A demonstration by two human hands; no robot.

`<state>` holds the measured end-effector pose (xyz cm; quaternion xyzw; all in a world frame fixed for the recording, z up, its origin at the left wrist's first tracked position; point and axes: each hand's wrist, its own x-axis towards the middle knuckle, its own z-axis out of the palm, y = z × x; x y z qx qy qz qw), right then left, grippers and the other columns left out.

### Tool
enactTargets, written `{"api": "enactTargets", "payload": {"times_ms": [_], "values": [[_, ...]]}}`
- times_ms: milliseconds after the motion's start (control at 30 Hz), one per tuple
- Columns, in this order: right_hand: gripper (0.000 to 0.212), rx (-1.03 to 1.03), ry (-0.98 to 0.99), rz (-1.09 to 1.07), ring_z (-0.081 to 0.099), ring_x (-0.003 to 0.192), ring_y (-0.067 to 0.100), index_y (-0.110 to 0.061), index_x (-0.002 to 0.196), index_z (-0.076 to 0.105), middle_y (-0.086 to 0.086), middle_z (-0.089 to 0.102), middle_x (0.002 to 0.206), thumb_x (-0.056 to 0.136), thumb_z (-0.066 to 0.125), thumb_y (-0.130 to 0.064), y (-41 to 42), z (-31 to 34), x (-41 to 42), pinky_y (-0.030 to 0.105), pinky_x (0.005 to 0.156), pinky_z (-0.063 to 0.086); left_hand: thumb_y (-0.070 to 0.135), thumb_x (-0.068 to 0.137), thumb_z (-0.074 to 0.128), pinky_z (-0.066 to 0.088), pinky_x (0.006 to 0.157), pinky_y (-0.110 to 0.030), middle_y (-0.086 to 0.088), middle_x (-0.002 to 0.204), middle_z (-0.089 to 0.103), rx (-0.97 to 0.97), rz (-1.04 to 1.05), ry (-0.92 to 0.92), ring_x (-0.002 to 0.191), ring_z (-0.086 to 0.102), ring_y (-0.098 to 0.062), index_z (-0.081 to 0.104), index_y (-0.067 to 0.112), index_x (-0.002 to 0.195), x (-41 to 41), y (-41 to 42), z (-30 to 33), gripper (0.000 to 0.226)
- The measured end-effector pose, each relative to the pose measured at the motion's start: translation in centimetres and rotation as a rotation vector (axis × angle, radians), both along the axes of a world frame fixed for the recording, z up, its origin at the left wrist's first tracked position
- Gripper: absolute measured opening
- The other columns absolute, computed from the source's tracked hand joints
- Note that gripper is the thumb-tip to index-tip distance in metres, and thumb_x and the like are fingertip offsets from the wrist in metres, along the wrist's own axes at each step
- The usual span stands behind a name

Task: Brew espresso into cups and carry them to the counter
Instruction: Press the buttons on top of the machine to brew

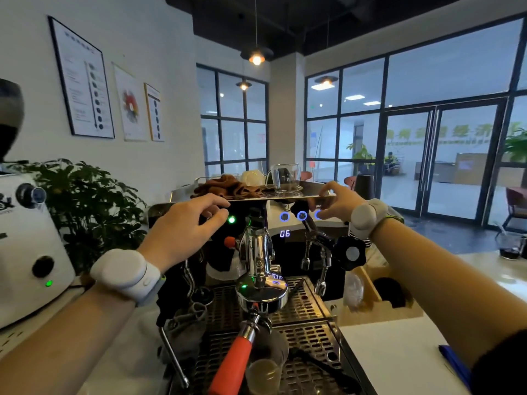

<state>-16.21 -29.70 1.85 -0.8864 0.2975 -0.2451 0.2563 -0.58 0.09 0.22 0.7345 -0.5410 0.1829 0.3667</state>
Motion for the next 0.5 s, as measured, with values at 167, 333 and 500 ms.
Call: {"api": "enactTargets", "payload": {"times_ms": [167,333,500], "values": [[0.049,-0.146,0.059,-0.029,0.057,0.081,0.029,-0.012,0.116,0.043,0.011,0.056,0.094,0.077,0.073,-0.008,0.3,0.2,0.9,0.034,0.078,0.048,0.053,0.091,0.046,0.049,0.066,-0.03,0.023,0.086,0.062,-0.016,0.073,-0.02,0.085,0.058,0.002,0.057,0.048,0.104,0.3,-0.3,-0.4,0.017],[0.053,-0.236,0.112,-0.068,0.059,0.079,0.029,-0.015,0.122,0.038,0.01,0.055,0.087,0.08,0.07,-0.009,0.6,0.1,1.3,0.039,0.078,0.051,0.061,0.089,0.04,0.041,0.058,-0.024,0.029,0.088,0.061,0.011,0.1,-0.048,0.084,0.054,0.009,0.055,0.051,0.104,0.4,-0.3,-0.6,0.023],[0.053,-0.262,0.109,-0.09,0.057,0.07,0.022,-0.018,0.122,0.038,0.004,0.051,0.079,0.08,0.069,-0.01,0.3,-0.1,1.4,0.035,0.069,0.049,0.063,0.087,0.035,0.035,0.051,-0.022,0.028,0.086,0.061,0.003,0.125,-0.09,0.069,0.053,0.011,0.053,0.052,0.105,0.1,-0.4,-0.7,0.027]]}}
